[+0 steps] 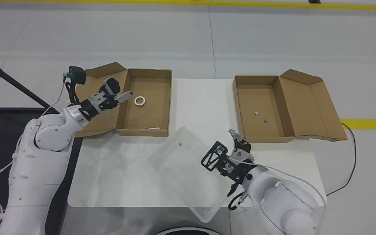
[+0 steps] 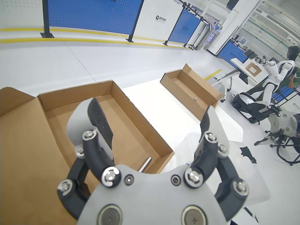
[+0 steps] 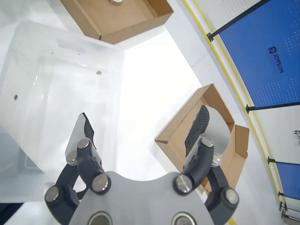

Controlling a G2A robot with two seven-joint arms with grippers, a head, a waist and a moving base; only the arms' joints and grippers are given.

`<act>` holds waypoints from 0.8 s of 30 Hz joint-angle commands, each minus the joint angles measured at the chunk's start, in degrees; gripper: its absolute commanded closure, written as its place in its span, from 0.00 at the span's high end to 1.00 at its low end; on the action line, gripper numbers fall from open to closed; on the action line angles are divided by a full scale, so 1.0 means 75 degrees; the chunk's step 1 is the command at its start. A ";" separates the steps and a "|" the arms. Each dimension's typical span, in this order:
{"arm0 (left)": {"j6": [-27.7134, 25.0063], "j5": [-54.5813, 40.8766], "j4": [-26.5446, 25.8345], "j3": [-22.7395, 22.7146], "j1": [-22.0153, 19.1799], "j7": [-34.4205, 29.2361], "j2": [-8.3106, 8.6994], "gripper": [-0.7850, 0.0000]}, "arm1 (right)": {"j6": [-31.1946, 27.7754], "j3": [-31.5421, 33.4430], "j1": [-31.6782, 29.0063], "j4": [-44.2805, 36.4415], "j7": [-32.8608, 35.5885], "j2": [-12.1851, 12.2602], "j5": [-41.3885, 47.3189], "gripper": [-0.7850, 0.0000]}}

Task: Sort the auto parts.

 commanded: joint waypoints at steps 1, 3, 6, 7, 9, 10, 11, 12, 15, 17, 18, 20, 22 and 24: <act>0.0000 0.0000 0.0000 0.0000 0.0000 0.0000 0.0000 1.00 | -0.0055 -0.0012 -0.0084 0.0022 0.0124 0.0019 -0.0077 1.00; 0.0000 0.0000 0.0000 0.0000 0.0000 0.0000 0.0000 1.00 | -0.0089 -0.0036 -0.0188 0.0022 0.0444 0.0032 -0.0066 1.00; 0.0000 0.0000 0.0000 0.0000 0.0000 0.0000 0.0000 1.00 | -0.0026 -0.0096 -0.0208 0.0220 0.1056 0.0031 0.0038 1.00; 0.0000 0.0000 0.0000 0.0000 0.0000 0.0000 0.0000 1.00 | -0.0025 -0.0101 -0.0165 0.0329 0.1193 0.0030 0.0107 1.00; 0.0000 0.0000 0.0000 0.0000 0.0000 0.0000 0.0000 1.00 | -0.0006 -0.0098 -0.0088 0.0489 0.1405 0.0028 0.0261 1.00; 0.0000 0.0000 0.0000 0.0000 0.0000 0.0000 0.0000 1.00 | 0.0004 -0.0091 -0.0064 0.0547 0.1519 0.0030 0.0308 1.00; 0.0000 0.0000 0.0000 0.0000 0.0000 0.0000 0.0000 1.00 | 0.0007 -0.0073 -0.0035 0.0575 0.1626 0.0033 0.0333 1.00; 0.0000 0.0000 0.0000 0.0000 0.0000 0.0000 0.0000 1.00 | 0.0040 -0.0062 -0.0016 0.0620 0.1713 0.0040 0.0311 1.00; 0.0000 0.0000 0.0000 0.0000 0.0000 0.0000 0.0000 1.00 | 0.0233 -0.0117 0.0027 0.0805 0.1906 0.0072 0.0068 1.00; 0.0000 0.0000 0.0000 0.0000 0.0000 0.0000 0.0000 1.00 | 0.0389 -0.0176 0.0074 0.0991 0.2062 0.0094 -0.0079 1.00; 0.0000 0.0000 0.0000 0.0000 0.0000 0.0000 0.0000 1.00 | 0.0427 -0.0220 0.0119 0.1065 0.2101 0.0102 -0.0083 1.00; 0.0000 0.0000 0.0000 0.0000 0.0000 0.0000 0.0000 1.00 | 0.0513 -0.0262 0.0230 0.1217 0.2187 0.0118 -0.0115 1.00; 0.0000 0.0000 0.0000 0.0000 0.0000 0.0000 0.0000 1.00 | 0.0630 -0.0292 0.0340 0.1392 0.2304 0.0134 -0.0193 1.00; 0.0000 0.0000 0.0000 0.0000 0.0000 0.0000 0.0000 1.00 | 0.0782 -0.0310 0.0473 0.1519 0.2455 0.0144 -0.0311 1.00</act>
